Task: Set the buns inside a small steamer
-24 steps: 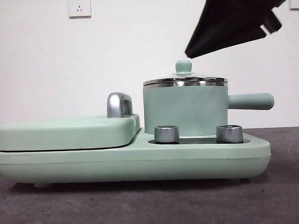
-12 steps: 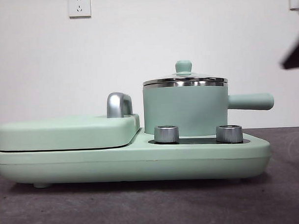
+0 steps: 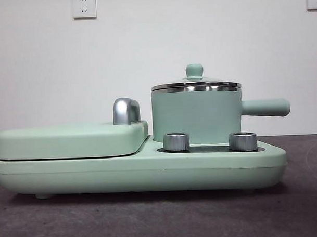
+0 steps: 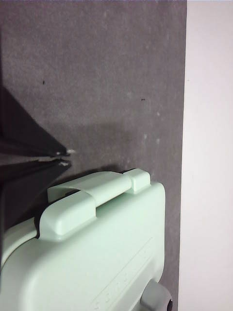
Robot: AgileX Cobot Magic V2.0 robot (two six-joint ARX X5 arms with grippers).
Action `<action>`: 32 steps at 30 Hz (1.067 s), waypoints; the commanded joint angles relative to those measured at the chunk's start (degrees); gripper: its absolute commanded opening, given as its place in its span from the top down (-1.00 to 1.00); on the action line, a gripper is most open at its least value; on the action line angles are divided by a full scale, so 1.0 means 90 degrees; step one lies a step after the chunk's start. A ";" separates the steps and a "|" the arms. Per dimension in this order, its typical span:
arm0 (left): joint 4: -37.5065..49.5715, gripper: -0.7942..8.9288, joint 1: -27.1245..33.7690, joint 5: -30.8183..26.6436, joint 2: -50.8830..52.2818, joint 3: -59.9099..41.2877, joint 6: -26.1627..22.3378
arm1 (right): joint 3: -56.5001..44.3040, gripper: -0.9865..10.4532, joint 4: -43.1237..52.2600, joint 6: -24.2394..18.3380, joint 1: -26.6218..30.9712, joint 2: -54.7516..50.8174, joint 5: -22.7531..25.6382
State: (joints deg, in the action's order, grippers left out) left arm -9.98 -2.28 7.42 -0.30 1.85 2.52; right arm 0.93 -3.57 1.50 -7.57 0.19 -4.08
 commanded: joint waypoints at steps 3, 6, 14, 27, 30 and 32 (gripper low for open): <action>-0.0032 0.82 -0.0002 0.0039 0.0012 -0.0117 -0.0061 | -0.0027 0.80 0.0036 -0.0061 0.0126 0.0002 0.0177; -0.0032 0.82 -0.0002 0.0039 0.0012 -0.0117 -0.0061 | -0.0027 0.80 0.0053 -0.0046 0.0197 0.0002 0.0168; -0.0034 0.81 -0.0002 0.0039 0.0012 -0.0117 -0.0061 | -0.0024 0.80 0.0068 -0.0051 0.0197 0.0002 0.0170; -0.0032 0.82 -0.0002 0.0039 0.0012 -0.0117 -0.0061 | -0.0024 0.80 0.0066 -0.0051 0.0197 0.0002 0.0170; -0.0032 0.82 -0.0002 0.0039 0.0012 -0.0117 -0.0061 | -0.0024 0.80 0.0066 -0.0051 0.0197 0.0002 0.0170; -0.0034 0.82 -0.0002 0.0039 0.0012 -0.0117 -0.0061 | -0.0024 0.80 0.0066 -0.0051 0.0197 0.0002 0.0170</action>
State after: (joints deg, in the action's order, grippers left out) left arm -9.96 -2.28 7.44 -0.30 1.85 2.52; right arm 0.93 -3.64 1.30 -5.78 0.25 -2.76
